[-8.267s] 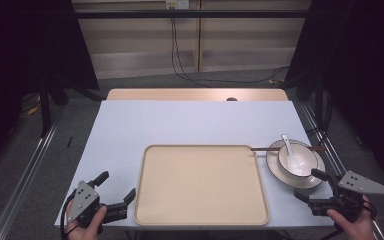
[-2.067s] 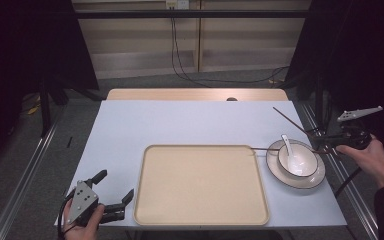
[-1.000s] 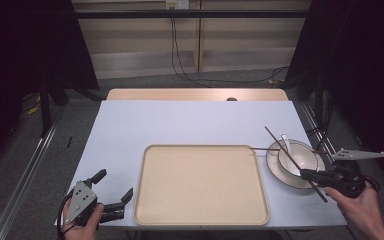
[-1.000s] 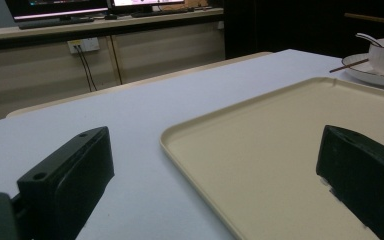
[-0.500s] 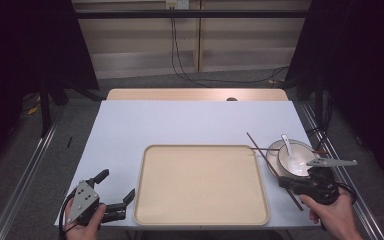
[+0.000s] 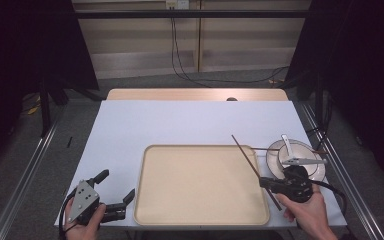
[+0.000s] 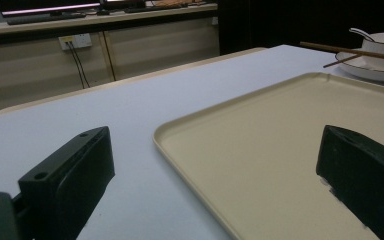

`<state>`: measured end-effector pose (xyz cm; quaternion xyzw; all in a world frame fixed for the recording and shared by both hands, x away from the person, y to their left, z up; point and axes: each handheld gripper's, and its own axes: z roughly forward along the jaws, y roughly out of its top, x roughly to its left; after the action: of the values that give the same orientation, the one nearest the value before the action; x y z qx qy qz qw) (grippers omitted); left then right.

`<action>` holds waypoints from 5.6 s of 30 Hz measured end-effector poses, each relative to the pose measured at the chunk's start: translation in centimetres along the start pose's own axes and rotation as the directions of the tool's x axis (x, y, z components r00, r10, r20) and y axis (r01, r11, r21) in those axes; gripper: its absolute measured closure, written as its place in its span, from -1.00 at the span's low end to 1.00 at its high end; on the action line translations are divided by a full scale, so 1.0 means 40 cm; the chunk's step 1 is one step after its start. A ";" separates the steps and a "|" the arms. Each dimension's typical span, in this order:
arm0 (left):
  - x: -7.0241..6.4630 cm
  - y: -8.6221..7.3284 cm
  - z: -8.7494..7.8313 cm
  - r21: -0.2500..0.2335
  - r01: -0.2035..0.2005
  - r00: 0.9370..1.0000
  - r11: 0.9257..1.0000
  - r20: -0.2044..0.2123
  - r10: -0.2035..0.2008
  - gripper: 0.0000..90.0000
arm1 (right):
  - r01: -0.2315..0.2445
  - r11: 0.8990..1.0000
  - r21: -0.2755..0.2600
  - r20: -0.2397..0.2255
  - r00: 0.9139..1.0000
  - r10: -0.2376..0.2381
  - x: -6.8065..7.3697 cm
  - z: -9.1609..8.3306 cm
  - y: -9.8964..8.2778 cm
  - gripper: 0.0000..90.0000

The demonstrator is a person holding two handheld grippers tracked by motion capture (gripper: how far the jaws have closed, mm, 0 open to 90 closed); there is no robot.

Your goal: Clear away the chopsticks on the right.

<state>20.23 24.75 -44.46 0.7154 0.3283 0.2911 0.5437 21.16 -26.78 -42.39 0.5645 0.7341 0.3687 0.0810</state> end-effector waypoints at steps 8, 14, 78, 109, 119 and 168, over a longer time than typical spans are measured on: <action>0.001 0.000 -0.001 -0.004 0.002 1.000 1.000 -0.004 -0.002 -0.96 | -0.004 0.999 0.049 0.051 0.999 0.001 0.016 0.049 -0.022 0.88; 0.003 -0.001 0.000 -0.001 0.006 1.000 1.000 -0.006 -0.006 -0.96 | -0.039 0.997 0.073 0.052 0.998 0.035 0.022 0.071 -0.026 0.88; 0.013 -0.003 -0.006 -0.003 0.017 1.000 1.000 -0.013 -0.017 -0.96 | 0.258 0.926 -0.276 0.010 0.964 -0.265 -0.260 -0.193 0.030 -0.88; 0.012 -0.003 -0.005 -0.002 0.025 1.000 1.000 -0.009 -0.025 -0.96 | 0.510 0.857 -0.070 0.000 0.860 -0.511 -0.550 -0.158 0.187 -0.44; 0.014 -0.004 -0.006 0.006 0.021 1.000 1.000 -0.017 -0.021 -0.96 | 0.589 0.805 0.070 -0.065 0.808 -0.585 -0.565 -0.091 0.175 0.22; 0.012 -0.002 -0.006 -0.011 0.006 1.000 1.000 0.001 -0.006 -0.96 | 0.661 0.744 0.097 -0.149 0.749 -0.646 -0.540 -0.022 0.184 0.87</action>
<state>20.34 25.29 -44.45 0.7115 0.3287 0.2911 0.5486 33.91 -45.72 -43.51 0.2553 0.9130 0.2925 0.1255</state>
